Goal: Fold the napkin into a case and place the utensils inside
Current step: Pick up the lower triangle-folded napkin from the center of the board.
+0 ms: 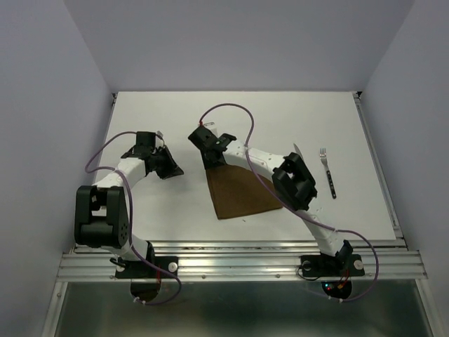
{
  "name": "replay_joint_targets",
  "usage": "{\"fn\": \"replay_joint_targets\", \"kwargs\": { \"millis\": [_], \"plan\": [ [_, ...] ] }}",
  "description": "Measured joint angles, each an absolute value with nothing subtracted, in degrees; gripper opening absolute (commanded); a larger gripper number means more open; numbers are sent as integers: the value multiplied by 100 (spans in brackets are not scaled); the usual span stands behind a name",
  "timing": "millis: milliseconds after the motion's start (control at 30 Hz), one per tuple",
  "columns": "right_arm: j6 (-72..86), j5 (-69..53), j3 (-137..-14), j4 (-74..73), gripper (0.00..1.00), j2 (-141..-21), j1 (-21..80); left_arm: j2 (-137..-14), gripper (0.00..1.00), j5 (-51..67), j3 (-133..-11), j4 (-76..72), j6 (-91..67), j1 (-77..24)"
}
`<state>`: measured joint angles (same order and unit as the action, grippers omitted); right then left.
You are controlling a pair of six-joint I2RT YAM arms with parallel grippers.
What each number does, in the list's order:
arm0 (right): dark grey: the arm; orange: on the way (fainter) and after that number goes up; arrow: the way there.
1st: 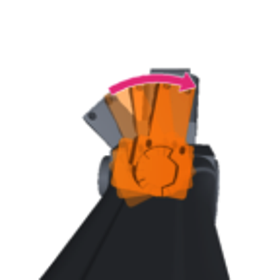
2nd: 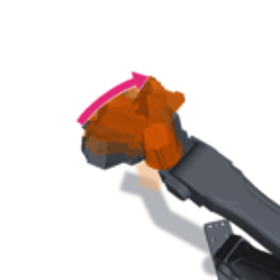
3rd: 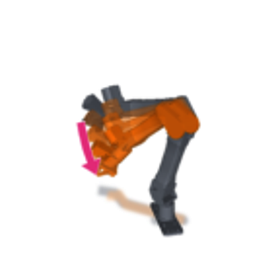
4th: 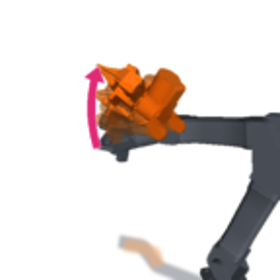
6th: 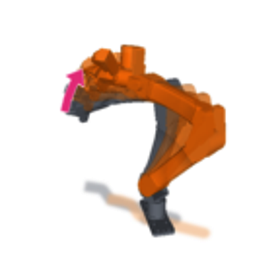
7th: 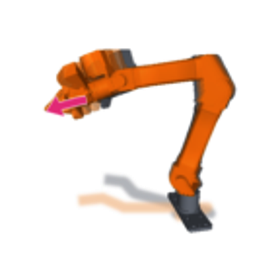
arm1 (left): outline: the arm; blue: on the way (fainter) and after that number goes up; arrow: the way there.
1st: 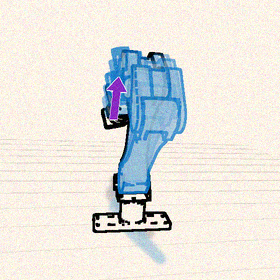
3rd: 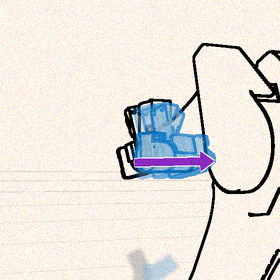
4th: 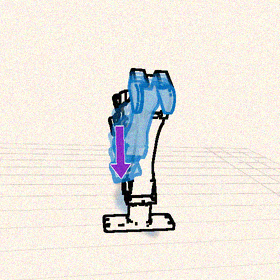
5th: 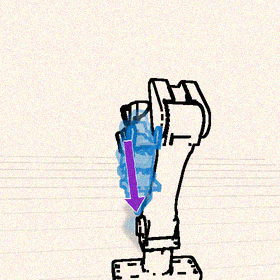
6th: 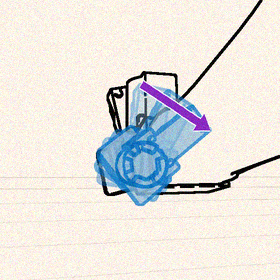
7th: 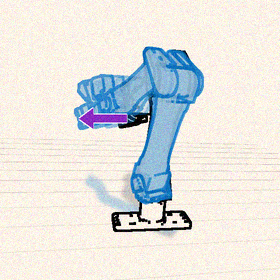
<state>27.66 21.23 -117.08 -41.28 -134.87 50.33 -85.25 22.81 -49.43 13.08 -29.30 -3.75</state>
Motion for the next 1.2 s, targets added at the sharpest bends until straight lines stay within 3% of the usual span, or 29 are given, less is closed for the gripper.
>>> {"fn": "replay_joint_targets", "kwargs": {
  "millis": [100,200,333,1200],
  "plan": [
    [2825,2117,-11723,-4123,27,-13568,5033,-8624,0,2366,-4943,1260,-2912,-375],
    [2867,2119,-11723,-4123,10,-13611,5033,-8696,0,2467,-4943,1168,-2915,-377],
    [2941,2145,-11723,-4115,1,-13614,5033,-8892,0,2591,-4943,947,-2961,-478],
    [3179,1975,-11063,-3551,1,-13087,5033,-10610,0,3208,-5524,-255,-3830,-1096]
  ]
}}
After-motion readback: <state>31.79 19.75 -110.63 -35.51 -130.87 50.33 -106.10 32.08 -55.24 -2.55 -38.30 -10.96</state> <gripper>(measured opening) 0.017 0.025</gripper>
